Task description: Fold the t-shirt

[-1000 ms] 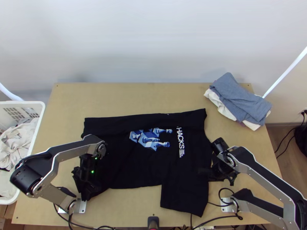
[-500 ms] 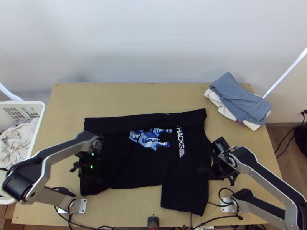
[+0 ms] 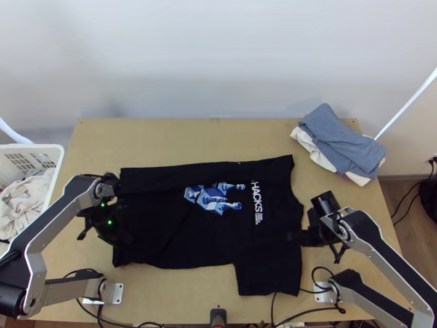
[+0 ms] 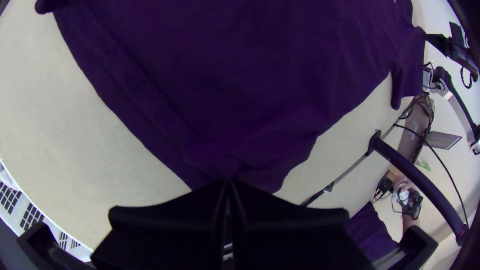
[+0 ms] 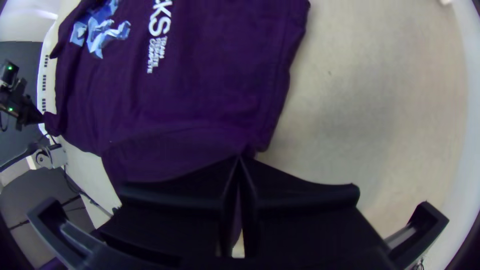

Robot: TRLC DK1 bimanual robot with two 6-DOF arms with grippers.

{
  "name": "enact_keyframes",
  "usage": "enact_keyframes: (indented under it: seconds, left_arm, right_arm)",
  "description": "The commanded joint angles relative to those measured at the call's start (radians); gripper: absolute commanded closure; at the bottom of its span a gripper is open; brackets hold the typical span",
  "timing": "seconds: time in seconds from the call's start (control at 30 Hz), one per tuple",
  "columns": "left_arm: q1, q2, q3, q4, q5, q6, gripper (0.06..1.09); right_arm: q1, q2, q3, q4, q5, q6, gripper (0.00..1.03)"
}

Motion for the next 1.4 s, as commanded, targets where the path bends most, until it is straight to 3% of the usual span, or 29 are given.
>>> enact_keyframes:
  seconds: [0.0, 0.43, 0.8, 1.37]
  left_arm:
    - [0.035, -0.039, 0.048, -0.022, 0.008, 0.04, 1.04]
    - [0.147, -0.072, 0.146, -0.027, 0.008, 0.112, 1.05]
    - [0.281, 0.095, 0.368, 0.01, 0.073, 0.099, 1.04]
    - [0.328, 0.428, 0.75, 0.041, 0.077, -0.036, 1.05]
  right_arm:
    - [-0.012, -0.026, 0.081, -0.001, 0.009, -0.058, 1.0]
    - [-0.028, -0.037, 0.184, 0.047, 0.004, -0.123, 1.0]
    - [-0.061, 0.076, 0.314, 0.139, 0.006, -0.141, 1.0]
    - [-0.196, 0.392, 0.541, 0.304, 0.006, -0.154, 1.0]
